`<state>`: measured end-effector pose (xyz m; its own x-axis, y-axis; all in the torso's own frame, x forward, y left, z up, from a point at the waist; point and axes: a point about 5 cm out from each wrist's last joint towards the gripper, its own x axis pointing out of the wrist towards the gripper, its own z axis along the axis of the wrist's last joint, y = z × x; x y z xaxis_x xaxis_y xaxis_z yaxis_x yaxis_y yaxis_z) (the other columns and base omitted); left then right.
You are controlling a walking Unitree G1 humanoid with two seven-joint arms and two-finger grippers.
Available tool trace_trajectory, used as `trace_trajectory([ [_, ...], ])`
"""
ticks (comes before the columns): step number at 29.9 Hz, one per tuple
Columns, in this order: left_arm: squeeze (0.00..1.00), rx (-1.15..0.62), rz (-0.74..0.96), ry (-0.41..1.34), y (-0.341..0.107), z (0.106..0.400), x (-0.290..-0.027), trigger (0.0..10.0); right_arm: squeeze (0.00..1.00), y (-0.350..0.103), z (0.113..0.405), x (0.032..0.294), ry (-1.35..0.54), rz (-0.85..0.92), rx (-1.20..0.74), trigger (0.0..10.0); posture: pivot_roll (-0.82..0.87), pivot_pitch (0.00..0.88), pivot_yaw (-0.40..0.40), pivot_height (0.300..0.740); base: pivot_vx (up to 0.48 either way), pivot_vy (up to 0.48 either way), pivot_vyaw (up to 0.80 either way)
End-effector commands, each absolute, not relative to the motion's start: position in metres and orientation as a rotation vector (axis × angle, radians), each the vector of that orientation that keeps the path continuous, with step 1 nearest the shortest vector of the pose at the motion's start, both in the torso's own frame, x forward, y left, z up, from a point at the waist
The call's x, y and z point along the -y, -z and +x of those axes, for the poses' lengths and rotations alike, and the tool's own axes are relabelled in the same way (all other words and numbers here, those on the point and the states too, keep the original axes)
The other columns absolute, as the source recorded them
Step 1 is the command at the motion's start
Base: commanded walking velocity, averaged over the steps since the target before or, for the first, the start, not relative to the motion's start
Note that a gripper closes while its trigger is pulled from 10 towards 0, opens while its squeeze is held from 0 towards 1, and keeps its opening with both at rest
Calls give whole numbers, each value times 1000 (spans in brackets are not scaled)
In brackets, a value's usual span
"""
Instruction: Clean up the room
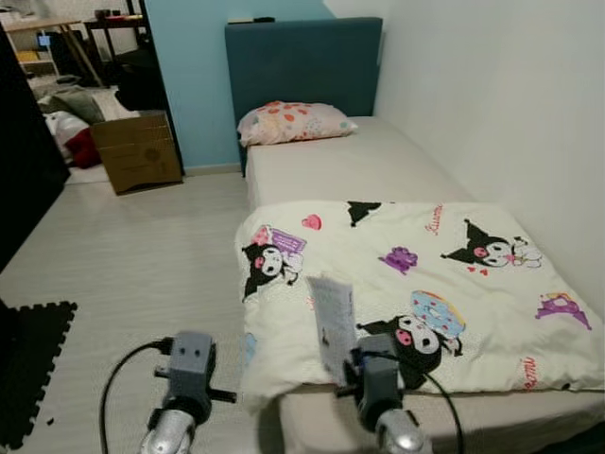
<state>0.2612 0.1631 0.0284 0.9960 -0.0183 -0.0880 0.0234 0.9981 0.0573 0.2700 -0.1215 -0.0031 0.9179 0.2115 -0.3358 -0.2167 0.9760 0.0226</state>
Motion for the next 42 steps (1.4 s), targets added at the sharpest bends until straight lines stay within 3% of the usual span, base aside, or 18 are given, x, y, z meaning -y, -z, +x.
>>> trace_trajectory([
  [1,0,-103,54,19,-25,258,-163,10000,0,-2,274,124,-215,-15,-310,10000,27,35,6,740,0,480,0],
  [9,0,-107,50,14,-26,259,-166,10000,0,-2,274,121,-222,-14,-310,10000,32,37,5,740,0,480,0],
  [17,0,-127,56,25,-25,258,-169,10000,0,-2,274,120,-221,-14,-308,10000,32,38,8,740,0,0,0],
  [24,0,-135,92,31,-26,258,-172,10000,0,3,269,123,-207,-9,-319,10000,41,43,17,740,0,-480,0],
  [33,0,-146,106,58,-23,257,-166,10000,0,1,271,123,-207,-9,-316,10000,45,46,14,740,0,0,0],
  [42,0,-148,115,38,-25,256,-173,10000,0,2,271,122,-208,-10,-315,10000,47,45,15,740,0,-480,0],
])
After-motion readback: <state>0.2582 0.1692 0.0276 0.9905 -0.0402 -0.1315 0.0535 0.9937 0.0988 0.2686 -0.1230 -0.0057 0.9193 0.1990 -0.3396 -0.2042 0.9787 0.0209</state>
